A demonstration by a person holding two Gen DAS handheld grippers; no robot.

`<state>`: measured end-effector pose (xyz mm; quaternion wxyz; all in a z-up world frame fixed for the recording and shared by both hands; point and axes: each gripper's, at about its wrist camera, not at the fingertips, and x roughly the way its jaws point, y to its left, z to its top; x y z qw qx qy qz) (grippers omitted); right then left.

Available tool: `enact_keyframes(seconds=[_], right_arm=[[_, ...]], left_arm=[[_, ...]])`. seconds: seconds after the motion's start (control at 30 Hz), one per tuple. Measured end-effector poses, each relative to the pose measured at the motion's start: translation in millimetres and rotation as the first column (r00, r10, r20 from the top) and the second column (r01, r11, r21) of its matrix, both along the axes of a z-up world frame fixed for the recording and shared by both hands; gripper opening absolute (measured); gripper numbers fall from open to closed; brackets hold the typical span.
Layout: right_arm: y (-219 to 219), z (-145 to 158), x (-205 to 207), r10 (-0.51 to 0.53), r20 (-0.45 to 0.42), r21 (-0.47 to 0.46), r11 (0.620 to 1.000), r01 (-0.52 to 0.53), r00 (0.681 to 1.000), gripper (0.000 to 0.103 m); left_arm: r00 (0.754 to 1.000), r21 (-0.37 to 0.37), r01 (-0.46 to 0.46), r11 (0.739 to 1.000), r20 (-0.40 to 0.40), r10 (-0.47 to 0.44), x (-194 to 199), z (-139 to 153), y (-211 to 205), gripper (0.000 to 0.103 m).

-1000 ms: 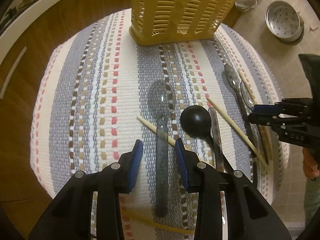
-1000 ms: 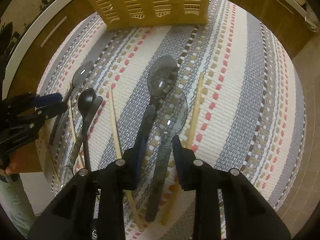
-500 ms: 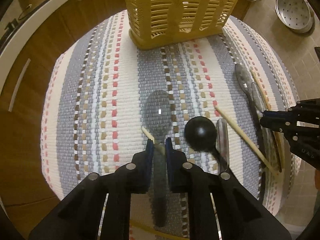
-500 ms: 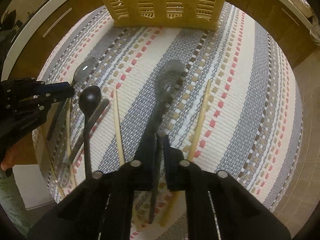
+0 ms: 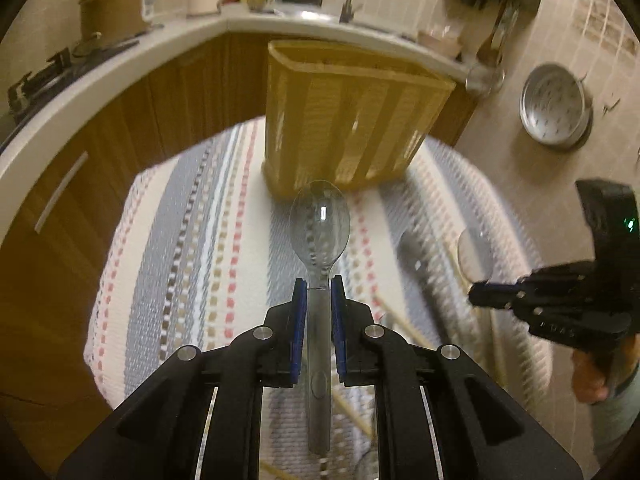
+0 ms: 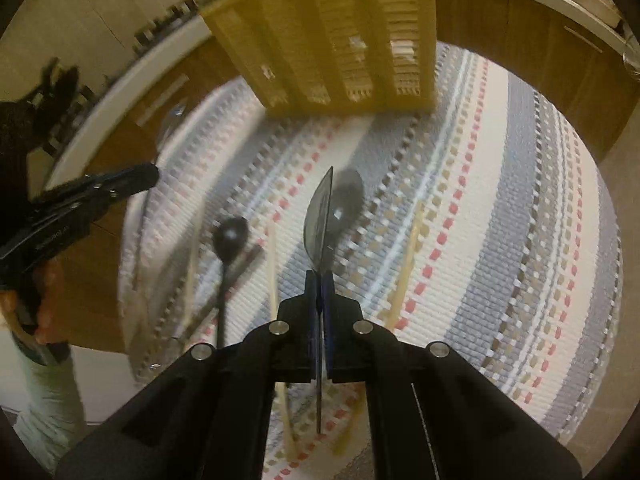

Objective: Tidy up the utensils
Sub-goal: 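Grasp a clear plastic spoon with the left tool while the right tool grasps a grey spoon, then carry both spoons over the yellow holder while both tools open to drop them in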

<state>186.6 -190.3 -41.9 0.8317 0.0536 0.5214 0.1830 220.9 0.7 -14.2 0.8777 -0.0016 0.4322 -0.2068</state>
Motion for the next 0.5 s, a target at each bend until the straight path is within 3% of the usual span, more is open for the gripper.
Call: enact_keyframes(seconds=[0.27, 0.5], right_arm=[[-13.6, 39.2, -14.9, -0.002, 0.169, 0.04, 0.999, -0.004, 0.986, 0.002], [-5.7, 91.6, -15.0, -0.036, 0.382, 0.065, 0.998, 0.012, 0.923, 0.002]], left_arm=[[0.984, -0.138, 0.006, 0.99, 0.175, 0.018, -20.7, 39.3, 3.2, 0.01], [0.922, -0.274, -0.002, 0.962, 0.372, 0.108, -29.7, 76.5, 10.5, 0.01]])
